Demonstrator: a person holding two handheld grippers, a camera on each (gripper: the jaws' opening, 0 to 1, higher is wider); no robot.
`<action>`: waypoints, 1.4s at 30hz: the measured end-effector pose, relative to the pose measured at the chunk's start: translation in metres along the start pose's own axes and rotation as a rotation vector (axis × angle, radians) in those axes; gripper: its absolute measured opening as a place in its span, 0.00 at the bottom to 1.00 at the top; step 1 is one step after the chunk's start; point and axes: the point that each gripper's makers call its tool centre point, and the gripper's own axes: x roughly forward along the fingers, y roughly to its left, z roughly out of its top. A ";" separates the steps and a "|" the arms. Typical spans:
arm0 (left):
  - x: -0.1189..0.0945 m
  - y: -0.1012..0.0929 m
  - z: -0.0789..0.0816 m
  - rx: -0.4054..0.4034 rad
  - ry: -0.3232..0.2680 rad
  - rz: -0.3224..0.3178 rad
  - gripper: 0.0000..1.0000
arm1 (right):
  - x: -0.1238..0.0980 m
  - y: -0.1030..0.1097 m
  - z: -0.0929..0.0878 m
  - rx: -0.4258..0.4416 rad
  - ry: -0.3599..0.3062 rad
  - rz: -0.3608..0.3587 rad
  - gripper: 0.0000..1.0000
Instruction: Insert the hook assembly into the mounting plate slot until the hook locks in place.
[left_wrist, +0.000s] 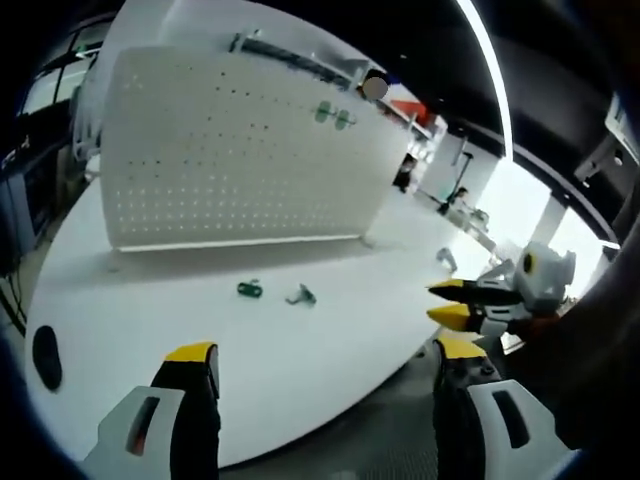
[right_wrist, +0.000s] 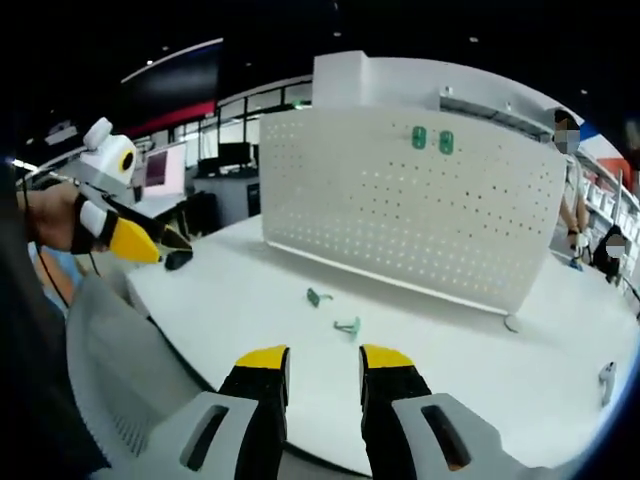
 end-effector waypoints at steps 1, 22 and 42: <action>0.002 0.001 0.000 0.002 0.005 -0.002 0.90 | 0.000 0.000 0.000 0.001 0.002 0.001 0.27; 0.062 0.043 -0.007 0.033 0.126 -0.074 0.89 | 0.017 0.004 -0.005 0.006 0.055 0.037 0.27; 0.146 0.066 -0.011 0.187 0.248 -0.107 0.88 | 0.030 0.025 -0.015 0.003 0.157 0.193 0.27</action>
